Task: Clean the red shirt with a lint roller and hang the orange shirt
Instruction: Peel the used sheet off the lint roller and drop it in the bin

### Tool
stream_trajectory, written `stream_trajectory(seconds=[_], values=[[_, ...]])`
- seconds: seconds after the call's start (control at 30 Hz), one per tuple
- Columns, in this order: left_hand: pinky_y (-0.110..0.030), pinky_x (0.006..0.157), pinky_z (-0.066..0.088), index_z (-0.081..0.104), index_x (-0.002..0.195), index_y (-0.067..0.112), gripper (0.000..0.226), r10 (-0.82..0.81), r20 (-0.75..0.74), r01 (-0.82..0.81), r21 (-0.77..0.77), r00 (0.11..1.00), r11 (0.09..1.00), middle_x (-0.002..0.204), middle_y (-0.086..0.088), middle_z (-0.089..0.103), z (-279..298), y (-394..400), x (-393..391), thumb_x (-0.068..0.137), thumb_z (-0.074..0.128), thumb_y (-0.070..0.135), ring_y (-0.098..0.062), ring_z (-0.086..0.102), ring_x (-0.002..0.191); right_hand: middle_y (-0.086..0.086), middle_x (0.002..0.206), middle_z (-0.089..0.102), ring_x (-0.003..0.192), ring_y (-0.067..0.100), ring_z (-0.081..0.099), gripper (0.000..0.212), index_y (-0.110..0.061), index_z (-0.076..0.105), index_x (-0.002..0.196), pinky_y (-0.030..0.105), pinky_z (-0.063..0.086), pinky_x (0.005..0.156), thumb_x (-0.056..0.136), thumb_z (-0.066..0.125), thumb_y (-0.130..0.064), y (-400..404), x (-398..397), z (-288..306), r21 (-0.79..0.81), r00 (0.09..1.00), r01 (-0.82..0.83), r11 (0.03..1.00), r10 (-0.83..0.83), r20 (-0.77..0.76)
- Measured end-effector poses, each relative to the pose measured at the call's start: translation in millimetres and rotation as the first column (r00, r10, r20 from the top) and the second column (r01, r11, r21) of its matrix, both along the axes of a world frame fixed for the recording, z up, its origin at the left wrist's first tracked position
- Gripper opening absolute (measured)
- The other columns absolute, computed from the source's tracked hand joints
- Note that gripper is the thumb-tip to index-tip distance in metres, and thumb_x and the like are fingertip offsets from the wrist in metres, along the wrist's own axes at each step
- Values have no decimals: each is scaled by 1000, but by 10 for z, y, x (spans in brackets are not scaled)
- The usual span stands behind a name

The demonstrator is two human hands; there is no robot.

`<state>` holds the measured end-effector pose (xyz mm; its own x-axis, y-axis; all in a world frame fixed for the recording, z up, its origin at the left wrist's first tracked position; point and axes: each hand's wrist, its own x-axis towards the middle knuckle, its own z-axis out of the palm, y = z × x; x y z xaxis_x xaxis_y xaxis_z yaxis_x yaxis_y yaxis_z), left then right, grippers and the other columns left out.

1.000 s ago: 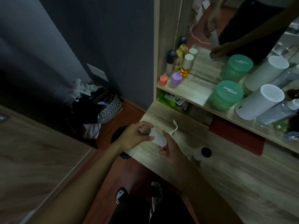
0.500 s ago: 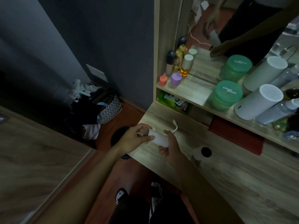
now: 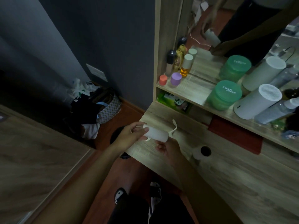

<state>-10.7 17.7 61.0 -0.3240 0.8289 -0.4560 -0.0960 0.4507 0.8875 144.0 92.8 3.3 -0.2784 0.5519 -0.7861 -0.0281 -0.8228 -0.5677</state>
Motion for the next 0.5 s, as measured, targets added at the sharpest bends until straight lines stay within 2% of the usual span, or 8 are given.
stream_trajectory(seconds=[0.1,0.17,0.23,0.3,0.43,0.5], values=[[-20,77,54,64,118,16,32,54,58,-53,-11,997,999,107,-3,72,-18,-11,-8,89,65,31,-17,72,90,14,82,70,56,14,59,18,-1,63,107,29,55,54,93,54,-8,-8,61,75,77,996,-43,996,49,-69],[-30,90,52,67,113,17,29,93,110,-91,-31,990,995,108,-6,73,-34,-13,-30,90,61,35,-23,72,94,16,88,70,59,16,61,15,-5,65,102,33,57,58,95,54,-11,30,90,128,121,994,-28,992,40,-101],[-35,96,49,68,110,17,30,123,145,-116,-59,982,992,107,-8,73,-53,-12,-67,91,61,38,-26,71,97,15,93,71,64,19,66,13,-10,68,97,37,58,64,93,56,-12,86,126,178,174,991,-31,984,53,-123],[-34,96,50,68,110,16,29,144,158,-134,-71,977,988,107,-10,73,-74,-11,-105,91,61,36,-26,71,96,12,96,74,71,23,70,14,-13,71,99,38,58,67,92,59,-13,124,158,236,227,985,-72,971,105,-138],[-25,83,55,67,102,15,20,216,214,-199,-99,953,975,98,-8,74,-55,11,-125,91,61,31,-20,73,88,7,95,75,85,28,73,17,-20,70,104,39,59,75,91,61,-13,185,155,286,298,974,-183,937,214,-77],[-23,81,55,67,97,17,15,237,234,-217,-108,943,970,94,-5,74,-50,29,-121,91,61,30,-18,73,84,10,100,74,89,29,73,18,-19,69,106,40,59,78,91,62,-12,199,150,289,330,968,-205,921,242,-73]])
